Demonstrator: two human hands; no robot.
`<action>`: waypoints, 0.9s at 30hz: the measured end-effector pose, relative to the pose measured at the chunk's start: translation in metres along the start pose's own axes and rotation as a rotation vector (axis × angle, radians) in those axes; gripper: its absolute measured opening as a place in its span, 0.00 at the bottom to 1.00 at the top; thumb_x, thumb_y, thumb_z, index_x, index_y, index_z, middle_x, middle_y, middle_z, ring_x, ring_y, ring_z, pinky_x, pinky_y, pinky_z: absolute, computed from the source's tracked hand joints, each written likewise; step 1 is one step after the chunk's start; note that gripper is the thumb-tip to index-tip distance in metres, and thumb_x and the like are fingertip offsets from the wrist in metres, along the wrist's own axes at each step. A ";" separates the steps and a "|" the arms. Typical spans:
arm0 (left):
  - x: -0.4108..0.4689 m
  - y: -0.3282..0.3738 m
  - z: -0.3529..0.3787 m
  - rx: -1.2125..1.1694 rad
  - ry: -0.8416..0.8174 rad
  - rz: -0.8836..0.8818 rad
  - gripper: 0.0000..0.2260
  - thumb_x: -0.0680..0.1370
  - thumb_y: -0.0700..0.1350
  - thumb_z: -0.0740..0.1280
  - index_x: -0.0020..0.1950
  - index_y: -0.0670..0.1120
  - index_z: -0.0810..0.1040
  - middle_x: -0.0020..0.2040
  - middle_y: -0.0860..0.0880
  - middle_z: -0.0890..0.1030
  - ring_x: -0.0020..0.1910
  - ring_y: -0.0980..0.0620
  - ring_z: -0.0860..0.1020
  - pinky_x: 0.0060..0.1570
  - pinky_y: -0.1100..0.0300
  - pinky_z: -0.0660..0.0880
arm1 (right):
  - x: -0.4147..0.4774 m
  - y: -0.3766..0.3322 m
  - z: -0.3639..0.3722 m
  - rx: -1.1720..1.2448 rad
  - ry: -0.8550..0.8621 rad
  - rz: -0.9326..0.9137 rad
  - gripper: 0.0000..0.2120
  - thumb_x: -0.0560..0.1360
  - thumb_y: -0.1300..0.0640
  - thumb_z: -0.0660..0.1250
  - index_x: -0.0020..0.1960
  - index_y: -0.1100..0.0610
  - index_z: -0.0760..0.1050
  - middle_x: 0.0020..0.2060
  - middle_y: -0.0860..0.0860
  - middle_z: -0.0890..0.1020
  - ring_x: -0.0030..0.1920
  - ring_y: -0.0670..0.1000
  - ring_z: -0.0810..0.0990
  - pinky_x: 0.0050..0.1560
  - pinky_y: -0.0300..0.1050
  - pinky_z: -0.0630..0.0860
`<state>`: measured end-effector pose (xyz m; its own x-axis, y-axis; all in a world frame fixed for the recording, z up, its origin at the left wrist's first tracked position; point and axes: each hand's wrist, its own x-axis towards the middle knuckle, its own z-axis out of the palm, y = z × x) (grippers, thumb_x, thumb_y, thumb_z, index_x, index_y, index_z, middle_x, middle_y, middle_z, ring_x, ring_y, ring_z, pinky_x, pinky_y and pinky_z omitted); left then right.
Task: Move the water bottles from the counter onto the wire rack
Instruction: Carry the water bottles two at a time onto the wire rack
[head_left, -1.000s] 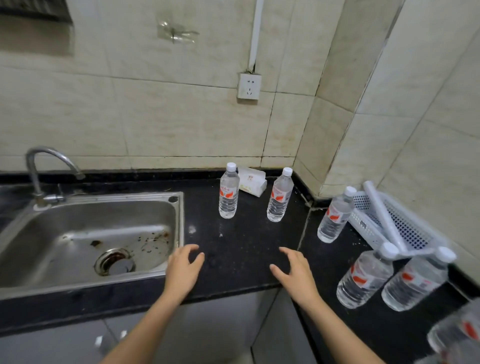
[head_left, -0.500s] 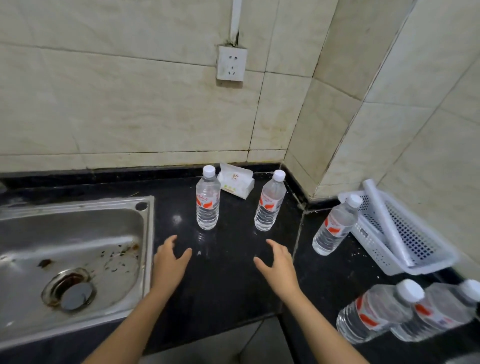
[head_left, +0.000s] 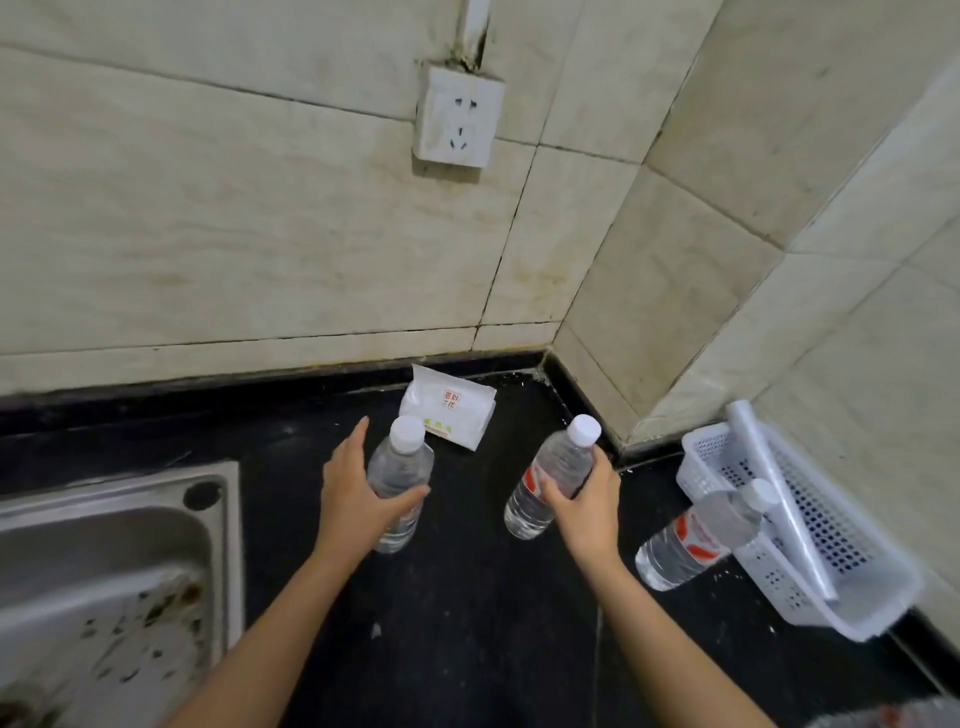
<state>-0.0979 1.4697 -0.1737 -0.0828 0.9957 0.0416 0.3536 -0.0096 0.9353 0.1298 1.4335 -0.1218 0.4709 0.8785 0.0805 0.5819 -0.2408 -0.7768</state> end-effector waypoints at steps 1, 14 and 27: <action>0.006 0.001 0.003 -0.018 -0.037 0.025 0.45 0.60 0.48 0.78 0.72 0.52 0.59 0.69 0.47 0.67 0.69 0.46 0.63 0.67 0.47 0.64 | 0.005 0.000 0.003 0.009 0.004 0.021 0.33 0.67 0.58 0.72 0.68 0.61 0.62 0.62 0.61 0.69 0.64 0.57 0.67 0.65 0.55 0.67; 0.006 -0.001 0.019 -0.144 -0.009 0.001 0.33 0.62 0.40 0.77 0.51 0.70 0.66 0.49 0.64 0.74 0.49 0.67 0.74 0.47 0.72 0.67 | 0.026 0.022 0.030 0.162 0.120 0.121 0.32 0.62 0.58 0.76 0.61 0.56 0.64 0.55 0.53 0.75 0.56 0.54 0.75 0.59 0.53 0.72; 0.005 0.004 0.014 -0.155 -0.061 -0.015 0.30 0.64 0.39 0.76 0.61 0.53 0.68 0.57 0.48 0.75 0.55 0.48 0.75 0.56 0.53 0.72 | -0.015 0.049 -0.001 0.144 0.076 0.126 0.28 0.60 0.53 0.77 0.53 0.45 0.64 0.46 0.46 0.77 0.49 0.49 0.77 0.51 0.45 0.72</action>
<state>-0.0840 1.4756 -0.1740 -0.0290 0.9995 0.0101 0.2041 -0.0039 0.9789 0.1517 1.4082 -0.1604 0.5857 0.8103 0.0195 0.4171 -0.2807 -0.8644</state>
